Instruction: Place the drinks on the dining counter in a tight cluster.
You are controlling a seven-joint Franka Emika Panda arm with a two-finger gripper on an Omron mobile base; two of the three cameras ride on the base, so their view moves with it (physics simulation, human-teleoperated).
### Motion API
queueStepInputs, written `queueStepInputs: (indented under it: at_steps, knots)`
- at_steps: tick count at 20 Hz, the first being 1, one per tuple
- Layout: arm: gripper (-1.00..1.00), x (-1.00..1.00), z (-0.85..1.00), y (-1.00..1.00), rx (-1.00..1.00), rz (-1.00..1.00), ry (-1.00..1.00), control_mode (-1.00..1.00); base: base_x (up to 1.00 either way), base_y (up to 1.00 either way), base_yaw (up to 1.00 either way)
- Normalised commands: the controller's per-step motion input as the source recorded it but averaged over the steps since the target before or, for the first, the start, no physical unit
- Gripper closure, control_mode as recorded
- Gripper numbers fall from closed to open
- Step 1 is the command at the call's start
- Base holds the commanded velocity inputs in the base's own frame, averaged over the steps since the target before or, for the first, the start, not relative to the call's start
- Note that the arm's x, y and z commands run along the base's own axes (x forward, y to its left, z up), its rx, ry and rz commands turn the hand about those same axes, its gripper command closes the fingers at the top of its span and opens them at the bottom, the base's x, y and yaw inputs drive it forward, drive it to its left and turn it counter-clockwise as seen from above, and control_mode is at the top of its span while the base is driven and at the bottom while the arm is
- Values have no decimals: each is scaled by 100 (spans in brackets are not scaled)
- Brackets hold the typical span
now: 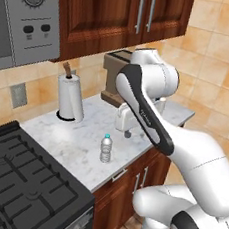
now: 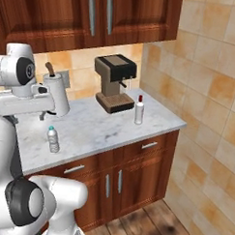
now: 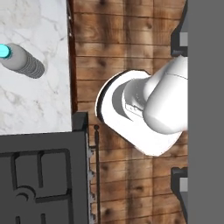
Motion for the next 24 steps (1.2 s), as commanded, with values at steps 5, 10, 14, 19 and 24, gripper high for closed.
queueStepInputs:
  at_steps: [5, 10, 14, 19, 24]
  knots:
    - [-100, 9, 2, -8, 12, 43, -20, -100, 0, 0, 0]
    - [-100, 16, 0, -22, 15, 41, -12, -100, 0, 0, 0]
    - [-100, 23, -2, -28, 24, 33, 0, -100, 0, 0, 0]
    - [-100, 24, -17, -32, 31, 29, 3, -100, 0, 0, 0]
    - [-100, 14, -31, -24, 33, 32, -3, -100, 0, 0, 0]
